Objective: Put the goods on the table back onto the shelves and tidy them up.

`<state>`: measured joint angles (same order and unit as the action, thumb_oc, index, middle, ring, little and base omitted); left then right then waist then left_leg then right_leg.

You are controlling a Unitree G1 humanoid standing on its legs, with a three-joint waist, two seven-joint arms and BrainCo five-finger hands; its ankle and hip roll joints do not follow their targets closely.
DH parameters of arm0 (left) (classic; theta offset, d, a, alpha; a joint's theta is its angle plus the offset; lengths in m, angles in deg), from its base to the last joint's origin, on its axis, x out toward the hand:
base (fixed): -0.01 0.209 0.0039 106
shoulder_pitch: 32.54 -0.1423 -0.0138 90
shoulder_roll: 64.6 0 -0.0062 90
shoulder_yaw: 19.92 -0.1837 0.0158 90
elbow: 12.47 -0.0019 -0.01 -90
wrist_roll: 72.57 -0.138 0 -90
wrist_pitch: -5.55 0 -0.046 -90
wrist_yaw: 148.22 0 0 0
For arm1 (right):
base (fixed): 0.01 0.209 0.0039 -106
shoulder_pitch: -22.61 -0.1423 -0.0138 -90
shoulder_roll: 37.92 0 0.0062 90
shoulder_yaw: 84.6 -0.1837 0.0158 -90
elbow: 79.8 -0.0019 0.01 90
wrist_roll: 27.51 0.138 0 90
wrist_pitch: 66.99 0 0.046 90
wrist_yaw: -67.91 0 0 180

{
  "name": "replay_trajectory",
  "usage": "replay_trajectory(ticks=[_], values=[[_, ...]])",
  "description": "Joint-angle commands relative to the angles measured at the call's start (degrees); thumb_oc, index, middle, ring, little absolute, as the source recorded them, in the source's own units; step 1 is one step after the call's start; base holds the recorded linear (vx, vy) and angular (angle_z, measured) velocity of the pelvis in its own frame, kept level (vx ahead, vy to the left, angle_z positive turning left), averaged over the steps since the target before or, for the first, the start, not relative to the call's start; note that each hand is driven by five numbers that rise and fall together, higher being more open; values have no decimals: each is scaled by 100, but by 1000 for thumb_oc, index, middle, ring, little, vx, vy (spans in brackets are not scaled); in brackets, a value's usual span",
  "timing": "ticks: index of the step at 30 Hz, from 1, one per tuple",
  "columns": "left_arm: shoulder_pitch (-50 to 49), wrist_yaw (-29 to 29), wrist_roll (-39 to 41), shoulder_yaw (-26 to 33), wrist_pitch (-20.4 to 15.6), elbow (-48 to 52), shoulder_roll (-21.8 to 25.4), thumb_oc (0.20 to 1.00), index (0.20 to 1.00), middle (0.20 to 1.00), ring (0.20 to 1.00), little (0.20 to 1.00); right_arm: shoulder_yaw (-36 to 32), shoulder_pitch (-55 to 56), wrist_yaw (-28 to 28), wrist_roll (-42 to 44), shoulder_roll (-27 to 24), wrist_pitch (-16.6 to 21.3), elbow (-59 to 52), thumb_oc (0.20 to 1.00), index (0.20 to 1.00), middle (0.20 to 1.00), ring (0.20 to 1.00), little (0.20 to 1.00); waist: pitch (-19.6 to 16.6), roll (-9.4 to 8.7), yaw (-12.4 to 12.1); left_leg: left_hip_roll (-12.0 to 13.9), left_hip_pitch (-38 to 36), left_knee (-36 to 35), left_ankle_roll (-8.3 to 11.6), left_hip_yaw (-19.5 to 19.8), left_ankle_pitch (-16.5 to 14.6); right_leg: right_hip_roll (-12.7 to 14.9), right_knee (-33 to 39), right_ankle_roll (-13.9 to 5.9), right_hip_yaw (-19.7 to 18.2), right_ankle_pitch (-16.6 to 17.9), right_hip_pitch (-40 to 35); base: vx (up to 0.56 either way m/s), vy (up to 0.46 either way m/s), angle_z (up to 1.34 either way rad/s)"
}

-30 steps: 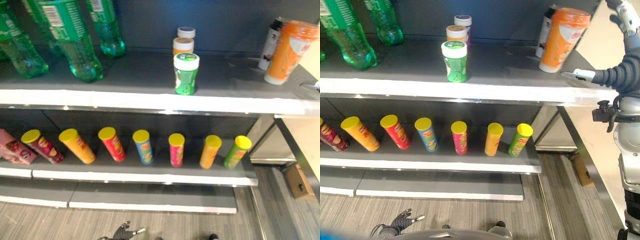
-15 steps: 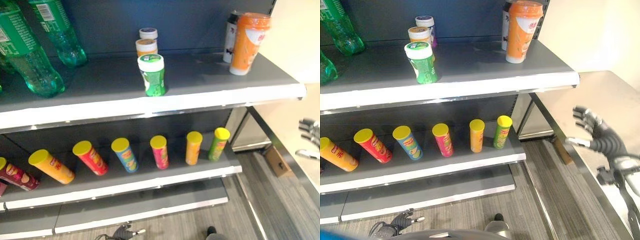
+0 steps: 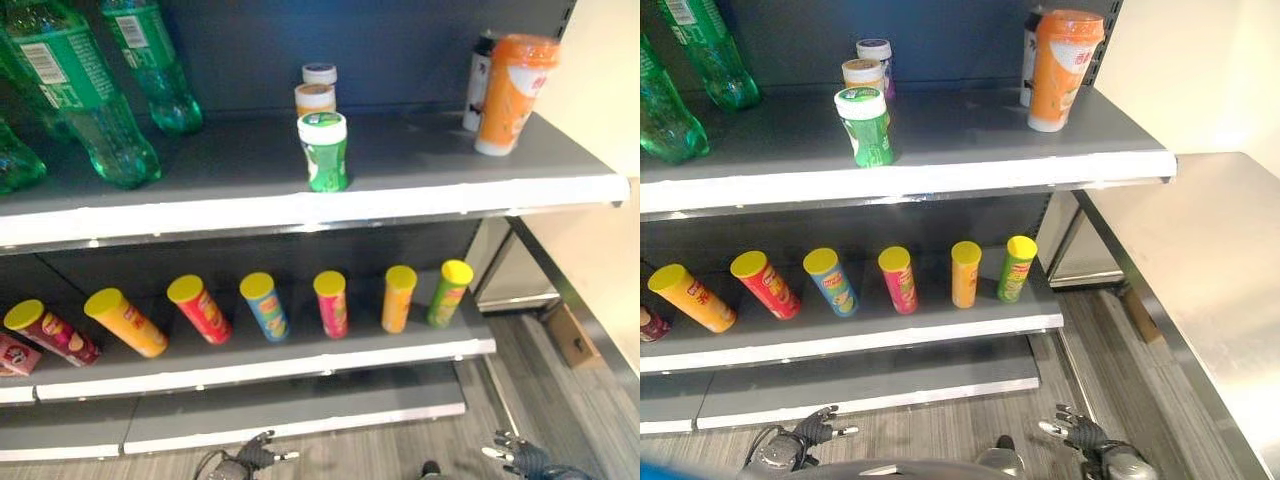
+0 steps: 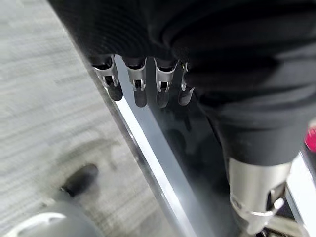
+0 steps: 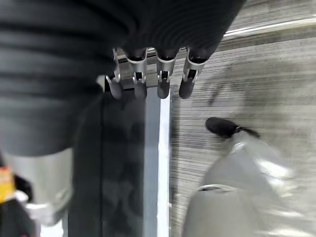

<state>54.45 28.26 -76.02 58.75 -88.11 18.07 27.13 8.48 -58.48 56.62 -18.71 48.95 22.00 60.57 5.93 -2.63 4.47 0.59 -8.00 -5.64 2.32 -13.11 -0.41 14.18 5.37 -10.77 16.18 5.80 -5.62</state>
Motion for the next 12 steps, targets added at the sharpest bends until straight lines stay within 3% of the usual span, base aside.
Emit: replay_trajectory(ticks=[1, 5, 12], values=[[369, 315, 89, 191, -72, -307, 155, 1000, 1000, 1000, 1000, 1000, 62, -393, 672, -237, -36, 174, 376, 1000, 1000, 1000, 1000, 1000, 139, -372, -90, 92, -112, 161, 70, 61, -583, 611, -508, -292, 298, -136, 185, 18, -37, 21], [386, 407, 131, 161, -89, -498, 102, 1000, 1000, 1000, 1000, 1000, 102, -611, 895, -399, 103, 129, 1264, 1000, 1000, 1000, 1000, 1000, 144, -314, -158, 122, -121, 162, 95, 129, -569, 553, -476, -242, 394, -196, 87, 18, -28, 20], [388, 404, 174, 217, -94, -818, 57, 1000, 1000, 1000, 1000, 1000, 392, -754, 942, -840, 77, 65, 1744, 1000, 1000, 1000, 1000, 1000, 130, -269, -264, 229, -149, 147, 190, 256, -502, 420, -406, -139, 551, -318, -144, 27, -60, 13]])
